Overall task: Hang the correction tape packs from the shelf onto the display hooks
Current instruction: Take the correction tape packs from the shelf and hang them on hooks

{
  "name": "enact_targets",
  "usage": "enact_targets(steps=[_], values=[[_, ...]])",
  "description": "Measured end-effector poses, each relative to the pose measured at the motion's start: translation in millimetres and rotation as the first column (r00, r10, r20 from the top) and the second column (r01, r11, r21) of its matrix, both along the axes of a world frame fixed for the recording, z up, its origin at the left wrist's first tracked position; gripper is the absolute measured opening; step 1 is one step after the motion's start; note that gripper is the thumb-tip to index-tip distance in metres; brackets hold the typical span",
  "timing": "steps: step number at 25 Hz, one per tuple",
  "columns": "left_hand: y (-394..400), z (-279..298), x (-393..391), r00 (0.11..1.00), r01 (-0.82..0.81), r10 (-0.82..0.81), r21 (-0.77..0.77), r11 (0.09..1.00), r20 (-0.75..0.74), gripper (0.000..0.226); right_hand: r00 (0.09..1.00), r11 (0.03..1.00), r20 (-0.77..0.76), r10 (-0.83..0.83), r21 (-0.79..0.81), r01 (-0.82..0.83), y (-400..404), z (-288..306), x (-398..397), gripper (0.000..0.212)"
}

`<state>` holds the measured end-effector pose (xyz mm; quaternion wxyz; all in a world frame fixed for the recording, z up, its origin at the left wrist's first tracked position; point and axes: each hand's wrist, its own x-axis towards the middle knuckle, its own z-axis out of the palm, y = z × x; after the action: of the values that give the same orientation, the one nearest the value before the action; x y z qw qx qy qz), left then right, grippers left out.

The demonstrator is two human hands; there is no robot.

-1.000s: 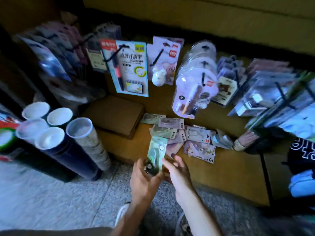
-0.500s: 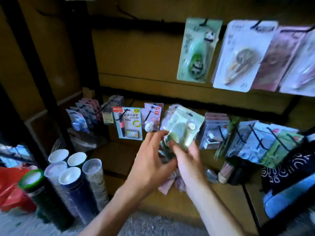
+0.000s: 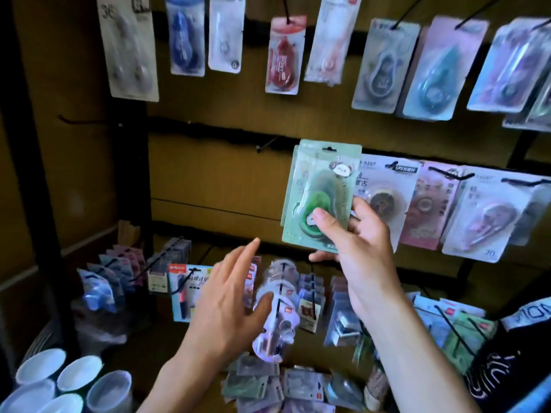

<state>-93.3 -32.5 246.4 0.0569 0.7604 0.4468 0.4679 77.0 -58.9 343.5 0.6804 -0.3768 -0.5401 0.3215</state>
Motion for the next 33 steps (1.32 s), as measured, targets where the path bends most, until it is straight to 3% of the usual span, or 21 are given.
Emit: enact_targets(steps=[10,16,25,29,33], values=[[2,-4,-1,1.000,-0.028,0.028,0.011,1.000,-0.012,0.090,0.999,0.999,-0.042,-0.010,-0.039,0.009,18,-3,3,0.018],[-4,-6,2,1.000,-0.015,0.015,-0.008,1.000,-0.007,0.086,0.994,0.997,-0.105,-0.032,-0.068,0.025,30,-6,3,0.017],[-3,-7,-5,0.994,0.003,-0.008,-0.046,0.999,-0.109,0.080,0.930,0.974,-0.357,-0.086,-0.227,0.002,77,-12,-8,0.021],[7,-11,-14,0.991,-0.013,0.005,-0.056,0.998,-0.133,0.073,0.856,0.962,-0.515,-0.043,-0.252,-0.103,86,-13,-15,0.023],[17,-36,-30,0.970,-0.076,0.042,-0.134,0.988,-0.238,0.073,0.873,0.906,-0.468,-0.140,-0.416,-0.078,80,-54,-12,0.030]])
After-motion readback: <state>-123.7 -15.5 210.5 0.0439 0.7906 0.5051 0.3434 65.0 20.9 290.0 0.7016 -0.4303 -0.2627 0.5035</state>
